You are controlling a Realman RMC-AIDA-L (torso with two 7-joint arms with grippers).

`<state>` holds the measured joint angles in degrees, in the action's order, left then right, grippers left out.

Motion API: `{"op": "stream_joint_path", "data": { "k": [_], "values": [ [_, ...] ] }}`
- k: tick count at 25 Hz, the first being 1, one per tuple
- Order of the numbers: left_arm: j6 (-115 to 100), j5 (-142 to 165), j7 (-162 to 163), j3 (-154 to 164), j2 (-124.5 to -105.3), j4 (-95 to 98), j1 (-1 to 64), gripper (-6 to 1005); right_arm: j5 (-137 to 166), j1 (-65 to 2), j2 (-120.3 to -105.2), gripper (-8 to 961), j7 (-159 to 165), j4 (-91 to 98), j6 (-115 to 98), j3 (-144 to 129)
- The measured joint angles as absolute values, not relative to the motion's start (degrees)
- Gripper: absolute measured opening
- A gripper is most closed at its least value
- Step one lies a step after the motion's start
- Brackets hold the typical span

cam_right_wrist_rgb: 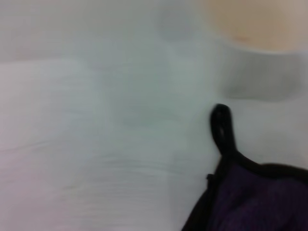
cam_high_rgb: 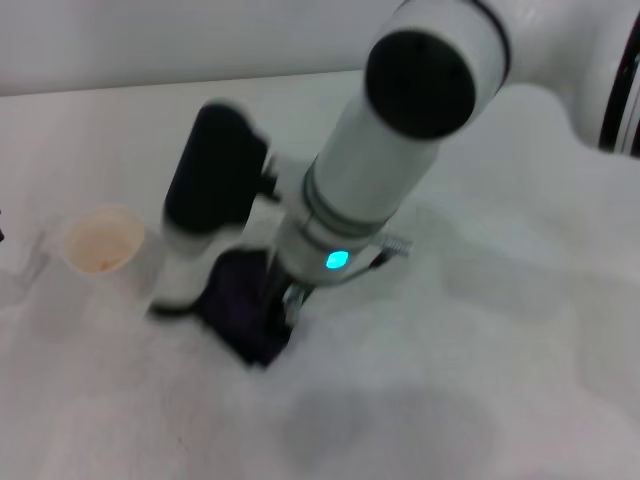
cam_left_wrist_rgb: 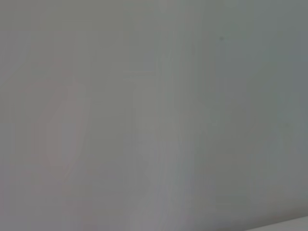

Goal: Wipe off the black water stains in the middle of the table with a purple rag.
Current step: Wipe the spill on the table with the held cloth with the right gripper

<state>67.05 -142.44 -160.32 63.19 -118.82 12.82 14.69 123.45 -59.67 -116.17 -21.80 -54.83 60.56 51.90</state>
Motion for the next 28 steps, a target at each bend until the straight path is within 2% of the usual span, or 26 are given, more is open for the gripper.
{"op": "stream_joint_path", "data": {
  "k": [13, 28],
  "values": [
    [67.2, -142.1, -160.4, 63.5, -118.82, 12.8, 14.9, 876, 116.1, -61.4, -116.19, 120, -23.4, -62.4, 59.9, 38.2],
    [67.6, -142.1, -160.4, 63.3, -118.9, 12.5, 13.6, 877, 118.7, -60.6, -116.21, 121, -24.3, -60.0, 57.4, 44.8]
  ]
}}
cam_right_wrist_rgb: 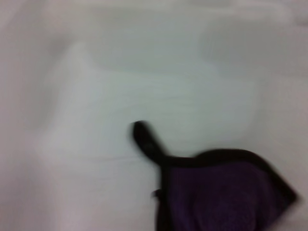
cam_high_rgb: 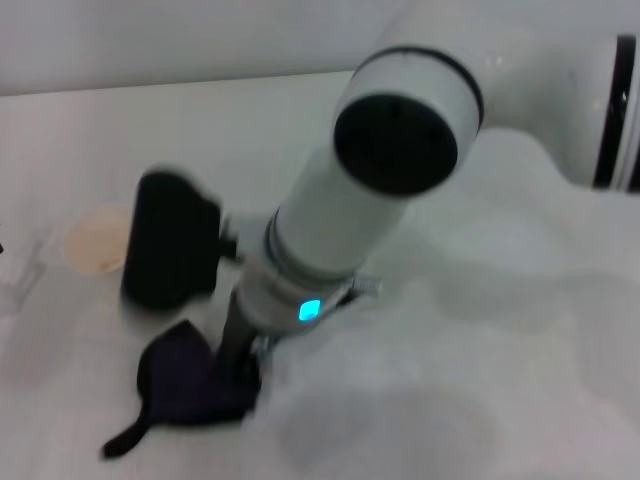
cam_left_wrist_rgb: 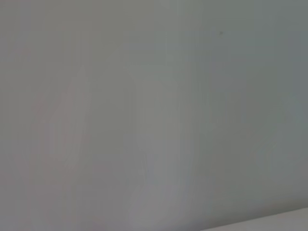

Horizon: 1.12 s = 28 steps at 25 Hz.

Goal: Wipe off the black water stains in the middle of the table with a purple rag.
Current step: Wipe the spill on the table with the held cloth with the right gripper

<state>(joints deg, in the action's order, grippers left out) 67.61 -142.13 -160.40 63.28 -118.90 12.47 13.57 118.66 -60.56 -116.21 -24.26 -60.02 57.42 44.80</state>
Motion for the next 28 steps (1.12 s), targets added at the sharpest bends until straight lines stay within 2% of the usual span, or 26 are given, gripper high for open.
{"op": "stream_joint_path", "data": {
  "k": [7, 28],
  "values": [
    [67.6, -142.4, -160.4, 63.2, -118.92, 12.4, 13.5, 877, 121.9, -60.7, -115.9, 121, -24.1, -45.6, 52.9, 55.2],
    [64.7, -142.7, -160.3, 63.1, -118.82, 12.5, 15.8, 877, 152.1, -45.6, -115.0, 122, -26.3, -53.5, 67.4, 89.3]
  ]
}}
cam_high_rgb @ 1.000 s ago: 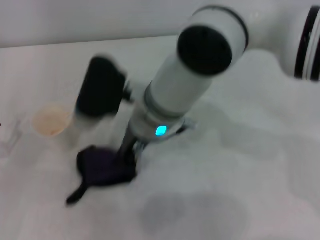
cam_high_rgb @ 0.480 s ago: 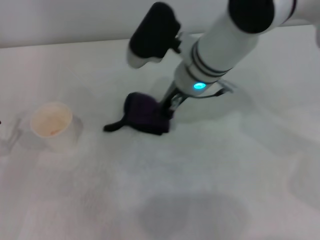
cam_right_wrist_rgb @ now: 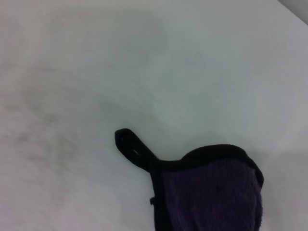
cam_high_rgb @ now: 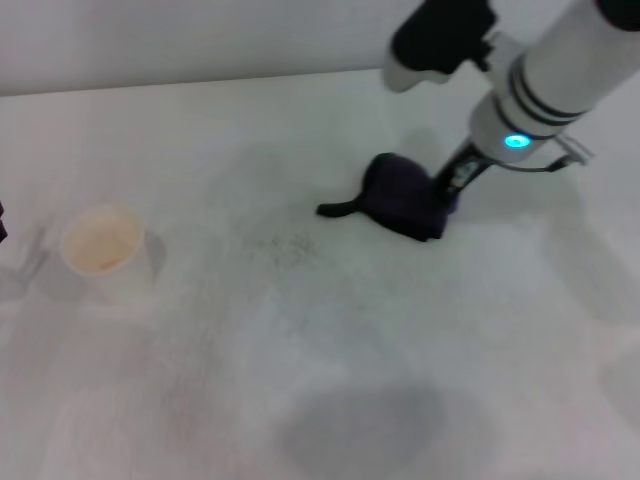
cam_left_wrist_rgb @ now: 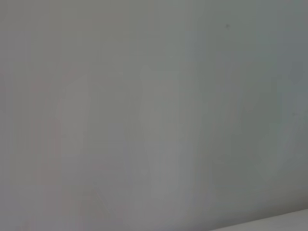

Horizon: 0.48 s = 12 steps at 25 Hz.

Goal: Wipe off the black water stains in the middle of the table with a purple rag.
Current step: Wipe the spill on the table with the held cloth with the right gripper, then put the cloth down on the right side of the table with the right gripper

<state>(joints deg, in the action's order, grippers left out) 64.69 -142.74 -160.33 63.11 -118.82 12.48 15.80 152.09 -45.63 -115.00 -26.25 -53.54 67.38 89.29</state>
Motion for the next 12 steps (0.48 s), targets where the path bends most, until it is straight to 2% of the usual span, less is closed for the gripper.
{"op": "stream_joint_path", "data": {
  "k": [12],
  "values": [
    [63.2, -142.7, -160.4, 63.0, -118.74, 12.8, 17.1, 876, 158.9, -39.9, -114.54, 123, -28.9, -53.6, 70.7, 100.9]
  ]
}}
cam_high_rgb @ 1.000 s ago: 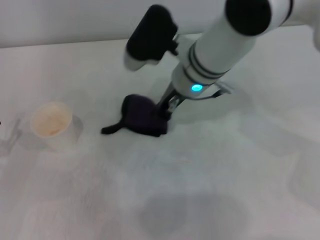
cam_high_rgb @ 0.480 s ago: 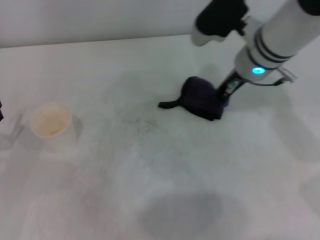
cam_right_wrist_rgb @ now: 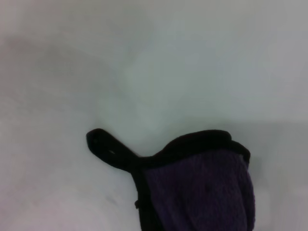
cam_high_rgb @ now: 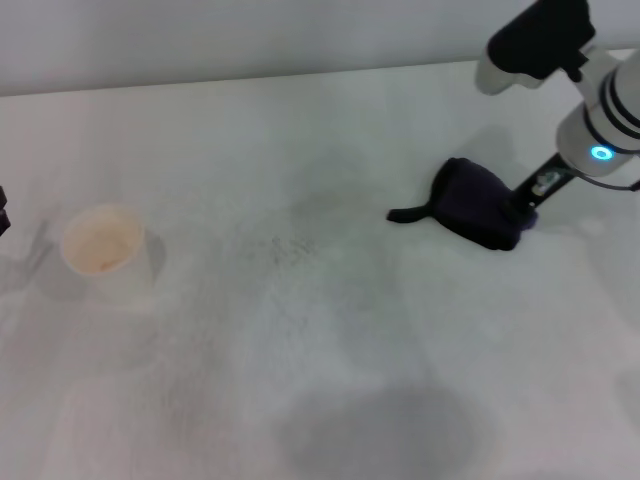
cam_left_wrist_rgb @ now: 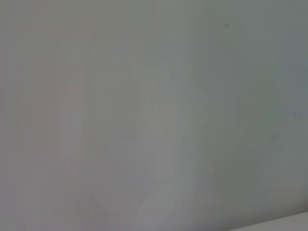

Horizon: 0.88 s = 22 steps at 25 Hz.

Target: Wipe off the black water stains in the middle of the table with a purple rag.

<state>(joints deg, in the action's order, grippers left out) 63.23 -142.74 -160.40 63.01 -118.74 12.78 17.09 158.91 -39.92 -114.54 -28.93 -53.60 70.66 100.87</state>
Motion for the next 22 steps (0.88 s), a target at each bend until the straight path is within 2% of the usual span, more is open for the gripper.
{"op": "stream_joint_path", "data": {
  "k": [10, 18, 22],
  "values": [
    [63.2, -142.7, -160.4, 63.0, -118.66, 13.0, 17.2, 877, 160.9, -38.2, -114.13, 124, -29.5, -53.6, 70.7, 103.2],
    [62.5, -142.7, -160.4, 63.0, -118.65, 13.0, 17.2, 876, 160.8, -37.2, -114.69, 124, -30.6, -55.7, 70.8, 104.0],
    [62.5, -142.7, -160.4, 62.4, -118.65, 13.0, 17.2, 876, 160.3, -35.7, -114.71, 245, -31.1, -59.3, 70.8, 104.6]
  ]
}}
